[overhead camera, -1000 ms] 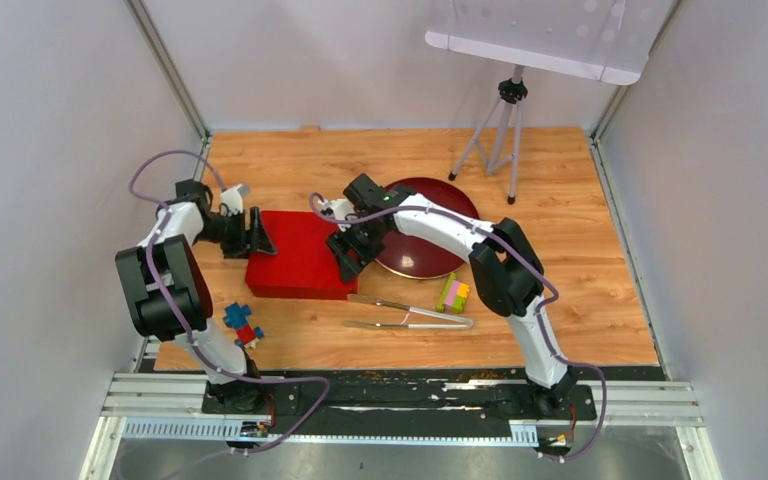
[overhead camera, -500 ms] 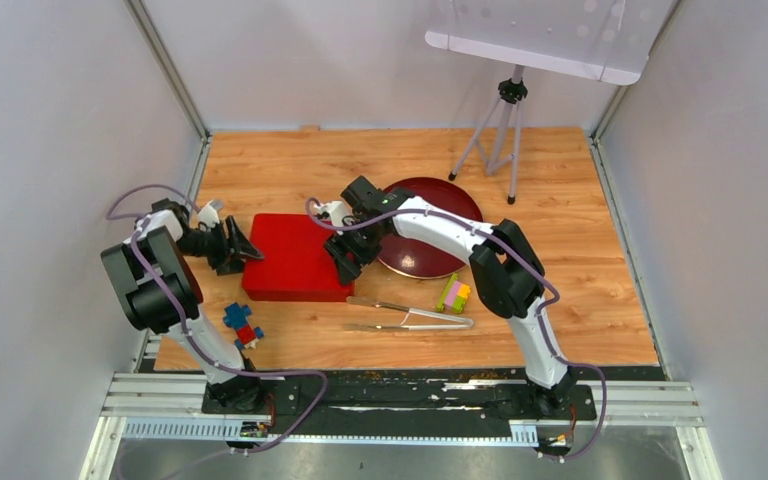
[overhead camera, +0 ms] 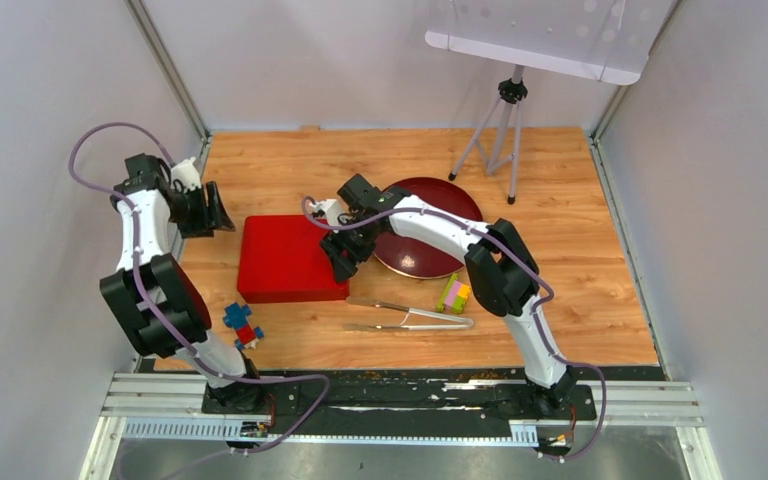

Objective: Pack the chocolate

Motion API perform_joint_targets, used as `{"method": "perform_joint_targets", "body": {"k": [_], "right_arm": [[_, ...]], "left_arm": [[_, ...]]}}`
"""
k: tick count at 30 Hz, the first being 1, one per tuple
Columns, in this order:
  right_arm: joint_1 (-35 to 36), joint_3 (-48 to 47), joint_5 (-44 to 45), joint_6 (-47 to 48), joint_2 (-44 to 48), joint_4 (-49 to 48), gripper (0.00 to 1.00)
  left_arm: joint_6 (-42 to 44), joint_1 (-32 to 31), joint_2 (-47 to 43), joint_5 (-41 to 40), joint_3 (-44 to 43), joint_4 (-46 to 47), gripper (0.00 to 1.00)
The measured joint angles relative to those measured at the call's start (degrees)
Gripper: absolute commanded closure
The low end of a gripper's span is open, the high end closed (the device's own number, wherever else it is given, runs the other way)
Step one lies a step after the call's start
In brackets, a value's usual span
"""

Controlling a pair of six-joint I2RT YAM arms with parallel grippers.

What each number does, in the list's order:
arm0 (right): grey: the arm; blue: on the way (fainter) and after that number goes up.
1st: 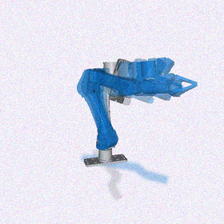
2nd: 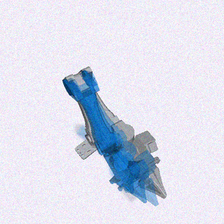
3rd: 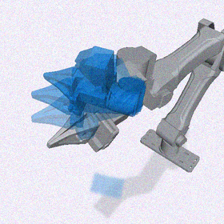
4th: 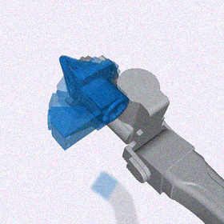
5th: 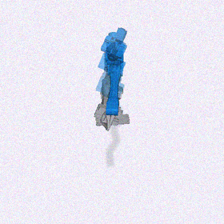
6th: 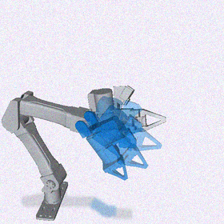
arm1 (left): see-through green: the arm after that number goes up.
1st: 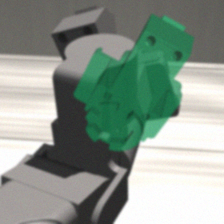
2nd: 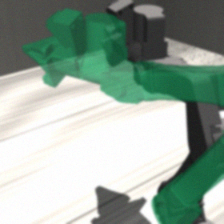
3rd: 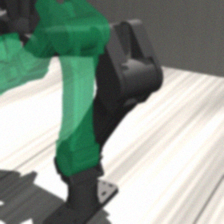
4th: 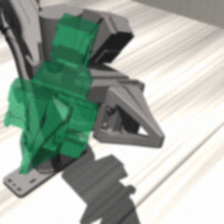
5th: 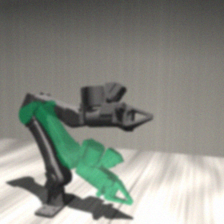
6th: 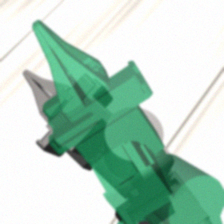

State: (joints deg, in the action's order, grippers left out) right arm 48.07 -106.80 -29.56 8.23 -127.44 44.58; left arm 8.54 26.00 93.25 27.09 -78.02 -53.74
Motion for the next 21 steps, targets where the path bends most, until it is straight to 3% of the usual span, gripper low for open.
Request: {"method": "perform_joint_targets", "body": {"k": [2, 3, 4, 7, 16, 21], "right_arm": [[0.0, -0.2, -0.1, 0.0, -0.2, 0.0, 0.37], [0.0, -0.3, -0.2, 0.0, -0.3, -0.1, 0.37], [-0.1, -0.4, -0.3, 0.0, -0.3, -0.1, 0.37], [-0.2, -0.4, -0.8, 0.0, -0.5, -0.4, 0.37], [-0.3, -0.5, -1.2, 0.0, -0.7, -0.9, 0.37], [-0.5, -0.5, -1.5, 0.0, -0.8, -1.0, 0.37]], "left_arm": [[-0.1, -1.0, -1.3, 0.0, -0.1, 0.9, 0.54], [-0.5, -1.7, -1.4, 0.4, -0.2, 1.4, 0.71], [-0.9, -2.8, -0.8, 1.1, -0.6, 2.3, 0.81], [-2.9, -5.9, 2.8, 2.7, -3.4, 4.0, 0.97], [-3.4, -9.4, 17.4, 1.3, -8.8, 6.7, 1.00], [-2.8, -9.4, 17.6, 0.2, -9.5, 6.2, 0.98]]}}
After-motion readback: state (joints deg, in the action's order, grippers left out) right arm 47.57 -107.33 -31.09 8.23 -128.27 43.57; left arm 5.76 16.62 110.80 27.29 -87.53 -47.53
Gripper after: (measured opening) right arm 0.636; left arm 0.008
